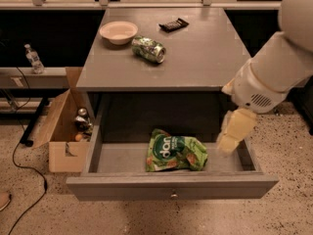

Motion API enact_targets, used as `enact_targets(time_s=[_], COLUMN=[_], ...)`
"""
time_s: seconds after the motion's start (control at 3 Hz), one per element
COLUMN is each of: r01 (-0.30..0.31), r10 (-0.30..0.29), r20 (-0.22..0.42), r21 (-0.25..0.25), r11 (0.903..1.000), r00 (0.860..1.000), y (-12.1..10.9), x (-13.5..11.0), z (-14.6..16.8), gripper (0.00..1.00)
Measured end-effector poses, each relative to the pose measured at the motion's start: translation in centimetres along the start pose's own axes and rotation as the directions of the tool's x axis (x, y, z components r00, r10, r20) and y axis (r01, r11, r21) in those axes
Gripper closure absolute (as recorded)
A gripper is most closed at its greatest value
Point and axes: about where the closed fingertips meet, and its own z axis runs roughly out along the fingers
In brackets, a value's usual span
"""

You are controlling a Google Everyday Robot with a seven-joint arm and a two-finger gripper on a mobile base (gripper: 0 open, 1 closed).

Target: Pick green rice chip bag from top drawer and place on counter

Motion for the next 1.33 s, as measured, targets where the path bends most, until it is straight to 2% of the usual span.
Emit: enact_targets(time_s=[0.33, 0.67, 1.33], r01=[-0.068, -0.067, -0.113], r10=[0.071, 0.069, 0.114], r20=[0.051, 0.05, 0.084], r21=[-0.053, -0.054, -0.006], r11=[0.9963, 0.9963, 0.9935], r00=[0.996, 0.996, 0.99], y=[0.6, 0.6, -3.5], x=[-1.8, -1.8, -3.2], z=[6.5, 6.4, 13.3], gripper=[0.0, 0.0, 0.0])
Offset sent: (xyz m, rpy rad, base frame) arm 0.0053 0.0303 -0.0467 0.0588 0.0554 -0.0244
